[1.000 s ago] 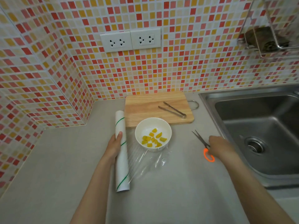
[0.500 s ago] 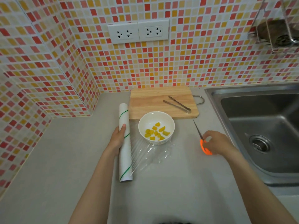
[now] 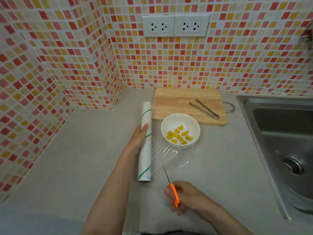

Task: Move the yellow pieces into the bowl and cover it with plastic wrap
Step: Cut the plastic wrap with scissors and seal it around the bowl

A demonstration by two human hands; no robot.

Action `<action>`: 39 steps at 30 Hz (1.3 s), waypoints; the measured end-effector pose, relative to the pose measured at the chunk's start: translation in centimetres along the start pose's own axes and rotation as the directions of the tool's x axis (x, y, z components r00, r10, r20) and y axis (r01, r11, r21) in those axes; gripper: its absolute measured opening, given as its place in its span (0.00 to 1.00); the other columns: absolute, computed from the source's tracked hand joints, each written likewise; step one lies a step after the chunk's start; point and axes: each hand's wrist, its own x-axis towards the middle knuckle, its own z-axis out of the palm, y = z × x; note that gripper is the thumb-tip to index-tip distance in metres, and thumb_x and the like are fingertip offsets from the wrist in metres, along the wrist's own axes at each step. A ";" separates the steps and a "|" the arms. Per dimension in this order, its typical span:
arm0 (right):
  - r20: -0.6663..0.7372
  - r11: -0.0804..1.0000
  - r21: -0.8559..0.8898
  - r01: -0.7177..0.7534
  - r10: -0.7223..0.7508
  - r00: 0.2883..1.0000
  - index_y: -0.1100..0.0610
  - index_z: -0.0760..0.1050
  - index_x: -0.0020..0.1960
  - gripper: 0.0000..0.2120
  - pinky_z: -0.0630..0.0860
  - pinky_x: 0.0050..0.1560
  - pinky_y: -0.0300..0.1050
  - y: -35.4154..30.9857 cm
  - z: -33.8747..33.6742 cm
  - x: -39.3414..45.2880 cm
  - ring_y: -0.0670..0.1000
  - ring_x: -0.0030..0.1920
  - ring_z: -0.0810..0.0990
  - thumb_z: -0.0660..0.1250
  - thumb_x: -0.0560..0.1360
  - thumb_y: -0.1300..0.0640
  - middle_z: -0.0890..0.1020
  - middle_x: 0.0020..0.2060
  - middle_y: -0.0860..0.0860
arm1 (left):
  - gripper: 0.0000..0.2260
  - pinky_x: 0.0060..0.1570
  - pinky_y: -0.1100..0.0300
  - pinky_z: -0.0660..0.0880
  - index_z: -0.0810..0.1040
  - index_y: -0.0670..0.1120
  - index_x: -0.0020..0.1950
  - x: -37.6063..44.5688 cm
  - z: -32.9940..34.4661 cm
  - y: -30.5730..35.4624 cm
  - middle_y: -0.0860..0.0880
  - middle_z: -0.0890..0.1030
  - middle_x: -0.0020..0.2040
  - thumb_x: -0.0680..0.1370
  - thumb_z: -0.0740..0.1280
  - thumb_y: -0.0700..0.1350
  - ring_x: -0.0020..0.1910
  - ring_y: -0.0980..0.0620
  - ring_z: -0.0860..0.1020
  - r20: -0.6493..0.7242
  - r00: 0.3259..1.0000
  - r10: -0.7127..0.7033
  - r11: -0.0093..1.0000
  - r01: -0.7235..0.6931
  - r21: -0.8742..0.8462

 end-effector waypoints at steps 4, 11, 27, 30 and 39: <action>-0.111 0.998 0.018 0.062 -0.059 0.992 0.56 0.74 0.43 0.10 0.66 0.21 0.35 -1.4 0.2 1.6 0.43 0.21 0.73 0.69 0.72 0.49 0.74 0.27 0.52 | 0.21 0.45 0.55 0.77 0.70 0.45 0.67 0.3 -0.1 -0.5 0.46 0.79 0.52 0.80 0.58 0.56 0.45 0.50 0.78 -0.002 1.000 -0.005 1.000 0.005 0.010; -0.230 0.995 0.011 0.094 -0.089 0.969 0.58 0.72 0.34 0.19 0.65 0.22 0.35 -1.7 0.0 4.0 0.47 0.19 0.72 0.75 0.64 0.45 0.73 0.21 0.52 | 0.23 0.39 0.58 0.77 0.69 0.45 0.68 0.8 -0.2 -0.9 0.47 0.80 0.50 0.79 0.58 0.57 0.43 0.49 0.80 0.007 1.000 -0.019 1.000 0.019 -0.012; -0.329 0.994 0.003 0.108 -0.101 0.939 0.53 0.63 0.22 0.28 0.66 0.21 0.32 -2.5 0.7 6.0 0.50 0.18 0.71 0.75 0.54 0.34 0.71 0.16 0.51 | 0.23 0.48 0.50 0.75 0.71 0.44 0.65 0.7 -0.5 -1.0 0.44 0.79 0.48 0.79 0.58 0.59 0.39 0.48 0.78 0.055 0.997 -0.054 0.994 0.058 -0.089; -0.314 0.995 0.035 0.096 -0.080 0.946 0.54 0.65 0.25 0.28 0.65 0.20 0.30 -3.1 0.9 5.9 0.50 0.19 0.73 0.73 0.52 0.31 0.74 0.19 0.53 | 0.20 0.46 0.50 0.78 0.71 0.46 0.63 0.6 -0.5 -0.9 0.46 0.79 0.45 0.79 0.58 0.59 0.38 0.49 0.78 0.062 0.996 -0.059 0.994 0.065 -0.088; -0.293 0.996 0.026 0.090 -0.079 0.953 0.60 0.73 0.38 0.26 0.62 0.17 0.29 -4.8 0.7 6.6 0.47 0.19 0.75 0.72 0.62 0.36 0.76 0.19 0.52 | 0.20 0.40 0.55 0.77 0.71 0.43 0.63 -0.1 -0.6 -0.5 0.42 0.79 0.44 0.80 0.57 0.57 0.37 0.47 0.78 0.056 0.997 -0.045 0.996 0.049 -0.073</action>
